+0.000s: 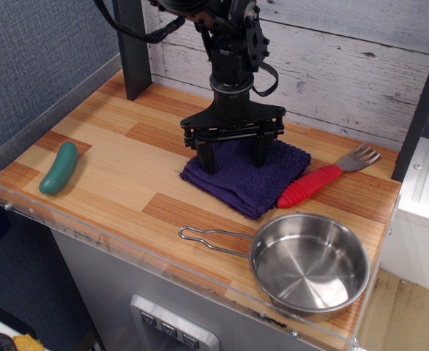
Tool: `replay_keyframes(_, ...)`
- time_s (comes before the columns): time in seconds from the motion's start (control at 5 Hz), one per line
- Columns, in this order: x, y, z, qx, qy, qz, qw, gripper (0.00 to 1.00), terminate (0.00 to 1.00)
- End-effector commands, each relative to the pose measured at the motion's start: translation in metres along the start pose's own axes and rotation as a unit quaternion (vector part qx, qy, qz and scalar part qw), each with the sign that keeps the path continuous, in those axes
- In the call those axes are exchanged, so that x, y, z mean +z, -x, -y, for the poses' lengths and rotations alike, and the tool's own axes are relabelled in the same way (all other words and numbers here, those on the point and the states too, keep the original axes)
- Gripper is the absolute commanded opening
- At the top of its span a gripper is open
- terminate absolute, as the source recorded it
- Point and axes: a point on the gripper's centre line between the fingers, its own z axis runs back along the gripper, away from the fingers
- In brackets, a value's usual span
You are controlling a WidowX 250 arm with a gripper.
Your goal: Move the purple piece of cloth near the red fork
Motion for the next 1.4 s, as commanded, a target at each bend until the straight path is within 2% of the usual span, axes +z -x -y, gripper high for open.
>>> replay_keyframes(0.0, 0.048, -0.021, 0.001, 0.016, 0.019, 0.048, 0.9985, 1.0, 0.0)
replay_keyframes(0.2, 0.072, -0.021, 0.004, 0.022, 0.035, 0.055, 0.9976, 1.0, 0.0)
replay_keyframes(0.4, 0.097, -0.016, 0.004, 0.017, 0.041, 0.078, 0.996, 1.0, 0.0)
replay_keyframes(1.0, 0.097, -0.016, 0.004, 0.017, 0.041, 0.078, 0.996, 1.0, 0.0)
replay_keyframes(1.2, 0.097, -0.016, 0.004, 0.017, 0.041, 0.078, 0.996, 1.0, 1.0)
